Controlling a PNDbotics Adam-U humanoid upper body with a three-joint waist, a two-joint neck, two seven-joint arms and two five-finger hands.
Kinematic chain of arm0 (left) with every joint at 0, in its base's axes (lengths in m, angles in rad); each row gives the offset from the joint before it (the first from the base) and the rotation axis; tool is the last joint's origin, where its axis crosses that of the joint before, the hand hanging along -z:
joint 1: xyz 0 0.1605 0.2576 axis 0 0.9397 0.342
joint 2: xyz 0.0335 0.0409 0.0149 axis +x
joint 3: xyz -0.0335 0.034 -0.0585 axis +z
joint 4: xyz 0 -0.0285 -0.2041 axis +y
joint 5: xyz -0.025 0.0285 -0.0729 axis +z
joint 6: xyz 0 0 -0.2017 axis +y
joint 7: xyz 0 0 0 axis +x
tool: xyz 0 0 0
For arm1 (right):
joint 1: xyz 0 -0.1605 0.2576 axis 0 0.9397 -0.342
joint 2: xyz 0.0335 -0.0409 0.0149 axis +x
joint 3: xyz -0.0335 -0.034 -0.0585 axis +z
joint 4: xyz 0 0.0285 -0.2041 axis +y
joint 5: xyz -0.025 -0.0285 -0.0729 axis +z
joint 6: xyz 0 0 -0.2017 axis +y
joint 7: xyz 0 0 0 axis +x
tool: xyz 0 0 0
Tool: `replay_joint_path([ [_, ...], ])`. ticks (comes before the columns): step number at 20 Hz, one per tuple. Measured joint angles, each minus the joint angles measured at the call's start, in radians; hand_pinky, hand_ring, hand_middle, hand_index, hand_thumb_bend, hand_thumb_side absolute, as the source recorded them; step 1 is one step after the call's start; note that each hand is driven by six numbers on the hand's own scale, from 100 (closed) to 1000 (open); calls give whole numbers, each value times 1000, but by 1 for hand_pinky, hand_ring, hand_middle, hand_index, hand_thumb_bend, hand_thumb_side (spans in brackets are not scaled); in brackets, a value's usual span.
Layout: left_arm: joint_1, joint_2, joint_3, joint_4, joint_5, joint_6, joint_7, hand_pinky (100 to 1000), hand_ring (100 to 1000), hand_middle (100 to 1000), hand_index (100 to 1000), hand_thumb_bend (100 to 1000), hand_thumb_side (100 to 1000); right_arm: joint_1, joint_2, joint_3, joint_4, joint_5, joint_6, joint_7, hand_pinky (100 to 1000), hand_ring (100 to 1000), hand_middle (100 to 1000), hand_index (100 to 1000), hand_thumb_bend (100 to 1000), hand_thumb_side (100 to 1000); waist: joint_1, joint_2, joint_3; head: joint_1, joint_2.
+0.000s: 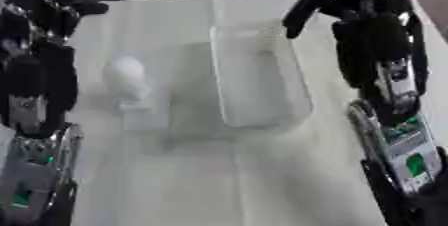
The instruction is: Pick up objects on the table and place them in the box.
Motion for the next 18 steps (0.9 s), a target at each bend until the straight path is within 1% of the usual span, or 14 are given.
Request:
replay_joint_path([
  [5, 1, -1, 0, 0, -7, 4, -2, 623, 763, 885, 890, 255, 845, 0, 0, 0, 0, 0, 4, 4, 372, 505, 666, 871, 100, 867, 3, 0, -3, -31, 0],
  [11, 6, -1, 0, 0, -18, 10, 0, 607, 753, 881, 890, 253, 848, 2, 0, 0, 0, 1, 8, 8, 365, 499, 659, 871, 100, 864, 4, 2, -9, -58, 0],
  [16, 9, -2, 0, 0, -22, 15, 0, 605, 751, 880, 890, 251, 850, 7, 0, -1, 0, 3, 12, 10, 359, 495, 655, 871, 100, 861, 8, 2, -9, -58, 0],
  [18, 9, 0, 2, 0, -30, 20, 2, 600, 750, 880, 890, 247, 839, 9, 0, -1, 0, 5, 14, 12, 354, 492, 652, 871, 100, 860, 9, 2, -10, -50, 0],
])
